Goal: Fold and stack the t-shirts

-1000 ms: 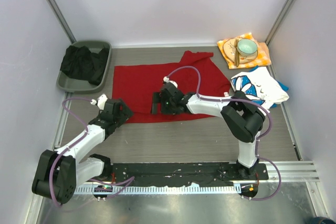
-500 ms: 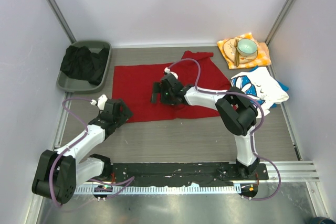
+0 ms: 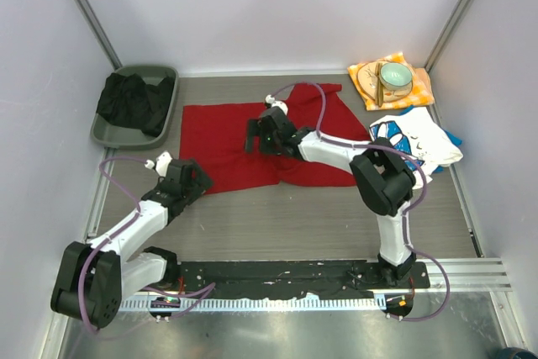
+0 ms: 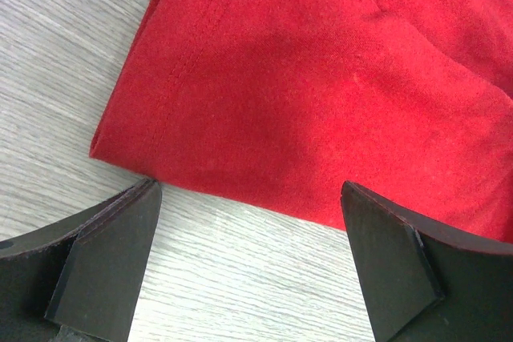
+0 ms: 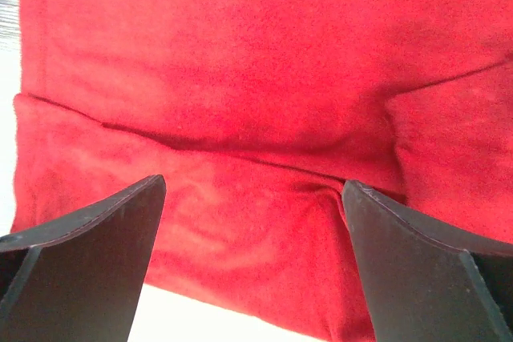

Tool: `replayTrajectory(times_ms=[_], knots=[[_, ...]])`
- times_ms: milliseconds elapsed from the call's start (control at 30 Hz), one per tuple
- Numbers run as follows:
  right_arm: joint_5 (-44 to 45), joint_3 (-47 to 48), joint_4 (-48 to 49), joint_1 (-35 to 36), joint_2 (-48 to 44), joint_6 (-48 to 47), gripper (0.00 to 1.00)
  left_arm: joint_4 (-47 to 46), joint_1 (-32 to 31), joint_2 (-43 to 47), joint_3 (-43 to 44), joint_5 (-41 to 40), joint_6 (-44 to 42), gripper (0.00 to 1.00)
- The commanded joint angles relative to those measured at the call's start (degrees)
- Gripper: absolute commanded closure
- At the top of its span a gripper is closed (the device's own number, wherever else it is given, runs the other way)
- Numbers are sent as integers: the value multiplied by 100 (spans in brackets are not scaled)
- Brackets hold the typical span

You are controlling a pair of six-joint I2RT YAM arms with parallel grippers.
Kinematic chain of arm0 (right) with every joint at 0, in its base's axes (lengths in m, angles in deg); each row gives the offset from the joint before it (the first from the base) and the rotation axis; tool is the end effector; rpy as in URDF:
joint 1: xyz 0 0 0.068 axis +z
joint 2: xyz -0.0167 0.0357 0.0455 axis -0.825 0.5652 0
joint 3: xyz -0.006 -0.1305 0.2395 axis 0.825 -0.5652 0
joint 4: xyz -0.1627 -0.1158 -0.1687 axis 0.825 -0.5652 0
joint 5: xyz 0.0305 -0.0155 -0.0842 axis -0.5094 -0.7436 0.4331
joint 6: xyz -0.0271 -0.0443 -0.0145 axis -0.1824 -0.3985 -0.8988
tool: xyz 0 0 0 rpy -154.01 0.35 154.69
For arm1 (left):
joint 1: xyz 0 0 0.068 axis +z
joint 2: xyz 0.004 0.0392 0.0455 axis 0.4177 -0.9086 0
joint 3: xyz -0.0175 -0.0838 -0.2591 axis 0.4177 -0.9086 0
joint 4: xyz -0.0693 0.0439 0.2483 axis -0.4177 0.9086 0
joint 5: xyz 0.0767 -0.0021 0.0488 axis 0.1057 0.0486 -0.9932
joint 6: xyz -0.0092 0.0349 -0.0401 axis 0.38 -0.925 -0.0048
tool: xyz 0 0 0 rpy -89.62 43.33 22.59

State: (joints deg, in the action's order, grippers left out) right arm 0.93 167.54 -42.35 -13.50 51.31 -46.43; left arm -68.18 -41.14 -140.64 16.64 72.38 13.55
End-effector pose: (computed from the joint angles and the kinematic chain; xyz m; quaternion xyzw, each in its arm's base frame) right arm 0.3386 0.3014 0.1834 -0.0336 0.9114 0.2234 0.3440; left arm 0.1913 -0.0468 0.1623 -0.3393 0.8659 -0.0966 0.3547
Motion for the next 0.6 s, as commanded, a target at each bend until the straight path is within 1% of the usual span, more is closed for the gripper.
replayTrajectory(times_ms=[0, 33, 100, 133, 233, 267, 333, 400, 467, 500, 567], knots=[[287, -134, -271, -69, -1199, -397, 1, 248, -16, 260, 174, -23, -80, 0], [331, -317, -446, -60, -1540, -406, 1, 319, -16, 348, 227, 4, -72, 0], [454, -598, -518, -60, -1928, -424, 0, 600, -16, 436, 498, 22, -89, 0], [559, -913, -553, -69, -2296, -433, 0, 687, -16, 497, 613, 56, -98, 0], [1226, -1389, -859, -104, -2825, -512, 0, 820, -16, 498, 1061, 293, -212, 0], [1532, -1443, -1018, -139, -3062, -521, 0, 872, -16, 359, 1323, 338, -264, 0], [1833, -1592, -1386, -271, -3239, -556, 0, 917, -25, 156, 1588, 443, -326, 0], [2079, -1707, -1546, -367, -3397, -573, 0, 952, -25, -283, 1905, 540, -353, 0], [2071, -1874, -1713, -543, -3433, -530, 0, 935, -69, -625, 2150, 567, -353, 0], [2080, -1918, -1766, -596, -3424, -521, 0, 926, -87, -966, 2221, 558, -344, 0], [2054, -2050, -1889, -754, -3372, -477, 0, 882, -218, -1241, 2362, 505, -318, 0]])
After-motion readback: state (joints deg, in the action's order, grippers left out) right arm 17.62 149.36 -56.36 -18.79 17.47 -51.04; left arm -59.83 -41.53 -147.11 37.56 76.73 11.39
